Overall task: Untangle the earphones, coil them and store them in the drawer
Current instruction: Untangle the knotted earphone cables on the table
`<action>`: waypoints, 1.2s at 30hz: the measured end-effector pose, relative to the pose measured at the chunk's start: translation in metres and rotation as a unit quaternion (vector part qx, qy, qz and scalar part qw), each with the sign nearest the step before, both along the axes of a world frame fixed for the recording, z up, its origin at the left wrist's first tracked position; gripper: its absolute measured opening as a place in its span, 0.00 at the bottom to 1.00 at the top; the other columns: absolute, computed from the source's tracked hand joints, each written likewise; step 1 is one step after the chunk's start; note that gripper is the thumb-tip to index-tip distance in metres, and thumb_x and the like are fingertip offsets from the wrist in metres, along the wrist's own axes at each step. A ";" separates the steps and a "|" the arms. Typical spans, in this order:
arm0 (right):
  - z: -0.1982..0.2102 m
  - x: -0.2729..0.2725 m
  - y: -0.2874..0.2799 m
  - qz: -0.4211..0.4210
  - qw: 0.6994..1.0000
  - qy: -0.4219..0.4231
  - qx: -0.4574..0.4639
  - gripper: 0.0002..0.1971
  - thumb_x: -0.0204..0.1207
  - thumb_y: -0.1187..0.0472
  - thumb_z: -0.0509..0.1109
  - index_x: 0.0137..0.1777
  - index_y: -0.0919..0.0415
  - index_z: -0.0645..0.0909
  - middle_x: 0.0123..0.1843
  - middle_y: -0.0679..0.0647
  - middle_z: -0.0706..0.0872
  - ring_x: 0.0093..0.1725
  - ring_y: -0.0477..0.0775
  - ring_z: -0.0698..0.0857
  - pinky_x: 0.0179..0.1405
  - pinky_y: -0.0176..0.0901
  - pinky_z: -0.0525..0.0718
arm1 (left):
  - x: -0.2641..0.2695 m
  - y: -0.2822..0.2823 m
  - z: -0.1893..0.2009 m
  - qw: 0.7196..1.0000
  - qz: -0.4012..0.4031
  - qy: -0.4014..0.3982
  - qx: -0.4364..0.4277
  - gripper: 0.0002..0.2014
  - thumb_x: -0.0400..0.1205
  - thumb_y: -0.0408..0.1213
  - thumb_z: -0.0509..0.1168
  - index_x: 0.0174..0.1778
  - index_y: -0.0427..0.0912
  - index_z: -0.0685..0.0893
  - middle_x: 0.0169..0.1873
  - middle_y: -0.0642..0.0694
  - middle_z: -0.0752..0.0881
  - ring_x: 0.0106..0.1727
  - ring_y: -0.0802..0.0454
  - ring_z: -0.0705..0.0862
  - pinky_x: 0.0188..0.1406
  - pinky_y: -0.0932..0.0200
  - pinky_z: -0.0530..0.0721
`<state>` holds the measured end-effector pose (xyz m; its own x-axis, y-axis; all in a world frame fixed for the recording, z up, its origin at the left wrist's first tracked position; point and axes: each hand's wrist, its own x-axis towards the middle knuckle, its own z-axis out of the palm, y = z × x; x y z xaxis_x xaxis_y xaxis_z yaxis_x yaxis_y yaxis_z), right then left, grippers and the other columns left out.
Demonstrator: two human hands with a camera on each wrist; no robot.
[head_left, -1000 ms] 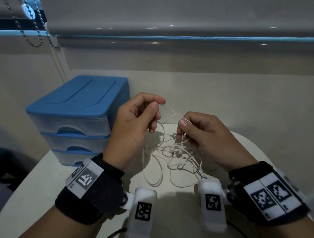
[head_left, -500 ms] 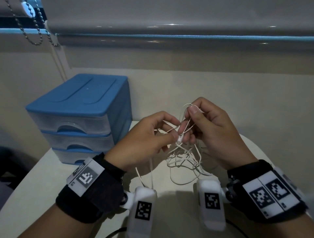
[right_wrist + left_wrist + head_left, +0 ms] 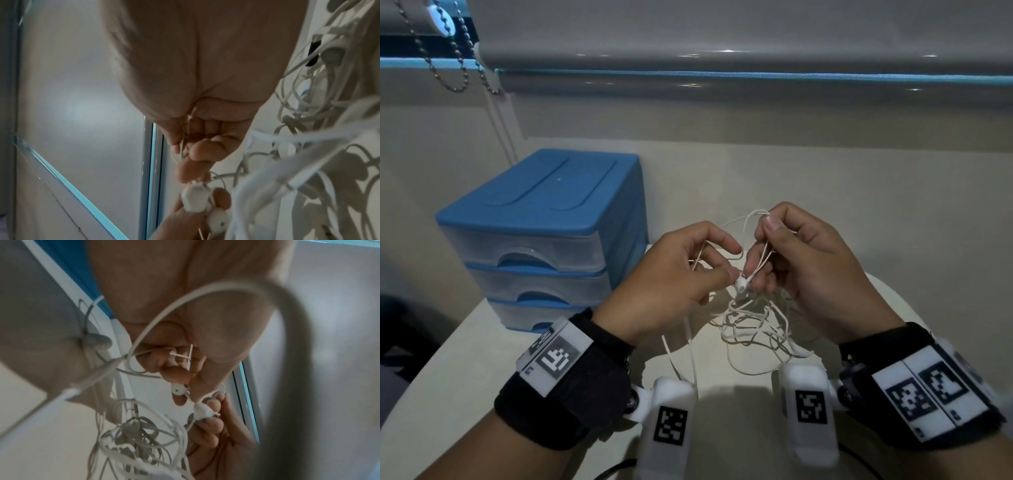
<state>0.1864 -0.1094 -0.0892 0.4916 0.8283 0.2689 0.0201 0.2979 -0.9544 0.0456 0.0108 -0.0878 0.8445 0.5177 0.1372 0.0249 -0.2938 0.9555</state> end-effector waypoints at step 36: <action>0.000 0.003 -0.005 0.006 0.967 -0.242 -0.076 0.23 0.78 0.55 0.73 0.73 0.42 0.82 0.67 0.41 0.88 0.72 0.45 0.82 0.71 0.64 0.78 | -0.007 -0.007 0.012 0.991 0.011 -0.128 0.027 0.34 0.83 0.15 0.56 0.74 0.61 0.70 0.63 0.46 0.81 0.27 0.54 0.73 0.26 0.66 0.74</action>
